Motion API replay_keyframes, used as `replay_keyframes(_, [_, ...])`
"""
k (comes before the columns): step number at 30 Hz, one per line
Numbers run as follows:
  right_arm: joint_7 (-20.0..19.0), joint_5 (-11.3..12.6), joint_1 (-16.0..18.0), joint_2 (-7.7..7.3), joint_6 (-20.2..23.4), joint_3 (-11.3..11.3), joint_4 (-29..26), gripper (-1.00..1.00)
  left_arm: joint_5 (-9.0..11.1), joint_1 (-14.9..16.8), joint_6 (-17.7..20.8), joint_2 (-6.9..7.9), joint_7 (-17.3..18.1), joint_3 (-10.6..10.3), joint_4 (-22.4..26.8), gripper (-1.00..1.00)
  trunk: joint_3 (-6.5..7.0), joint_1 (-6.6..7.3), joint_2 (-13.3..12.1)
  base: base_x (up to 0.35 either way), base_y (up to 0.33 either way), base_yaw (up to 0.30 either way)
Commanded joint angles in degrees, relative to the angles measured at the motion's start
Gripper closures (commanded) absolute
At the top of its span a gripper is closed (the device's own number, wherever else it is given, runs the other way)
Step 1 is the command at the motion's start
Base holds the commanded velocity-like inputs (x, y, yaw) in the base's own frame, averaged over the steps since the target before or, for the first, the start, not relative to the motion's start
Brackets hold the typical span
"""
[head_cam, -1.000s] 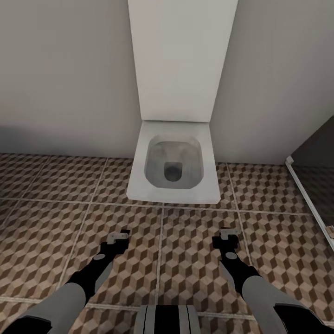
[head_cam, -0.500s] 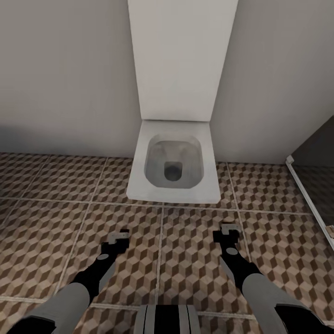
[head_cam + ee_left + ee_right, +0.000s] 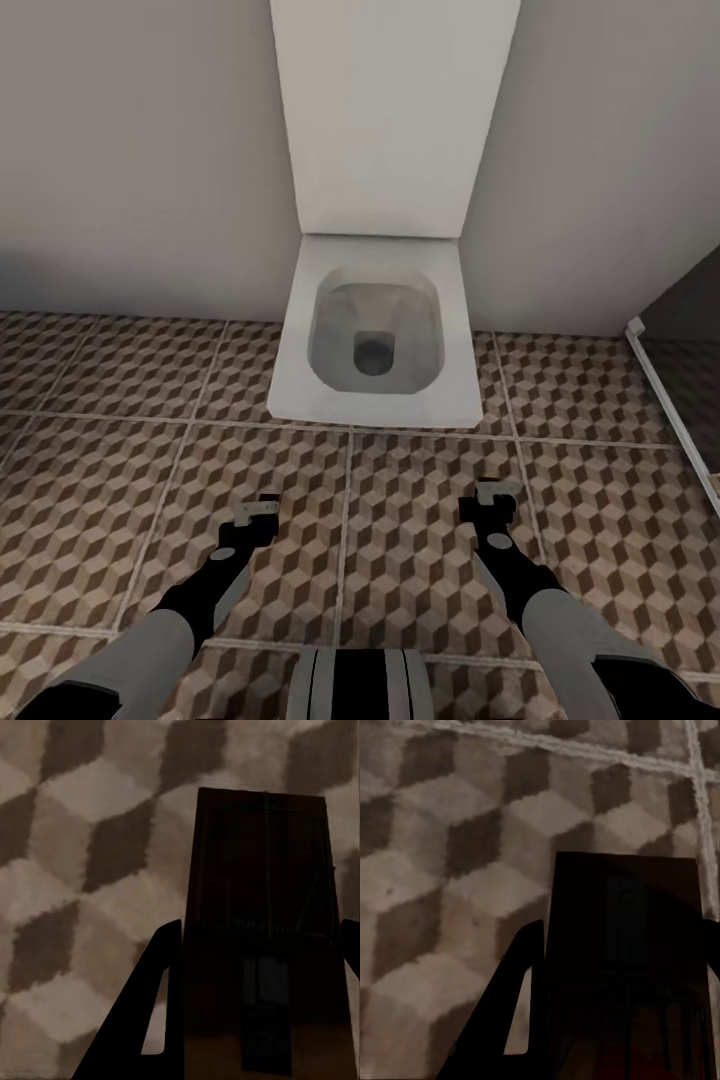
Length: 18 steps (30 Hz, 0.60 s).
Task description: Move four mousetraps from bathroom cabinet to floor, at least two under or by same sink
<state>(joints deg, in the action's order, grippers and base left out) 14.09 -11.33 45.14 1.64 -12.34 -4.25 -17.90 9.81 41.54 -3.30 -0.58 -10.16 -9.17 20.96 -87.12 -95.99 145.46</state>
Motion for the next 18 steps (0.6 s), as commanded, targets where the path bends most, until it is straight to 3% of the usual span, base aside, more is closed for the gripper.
replay_keyframes(1, [0.0,-0.5,0.0,0.08,-0.2,-0.4,0.1,1.0,0.5,0.0,-0.2,0.04,-0.5,-0.5,0.0,1.0,-0.26,-0.01,0.0,0.0,0.0,0.0])
replay_keyframes(7, [0.1,-0.6,0.0,0.06,-0.2,-0.5,0.1,1.0,0.5,0.0,-0.2,0.05,-0.4,-0.4,0.0,1.0,-1.59,-0.17,0.1,0.0,0.0,0.0])
replay_keyframes(18, [0.0,-0.4,0.0,0.08,-0.3,-0.5,0.2,1.0,0.5,0.0,-0.2,0.05,-0.6,-0.4,0.0,1.0,-1.59,-0.17,0.1,0.0,0.0,0.0])
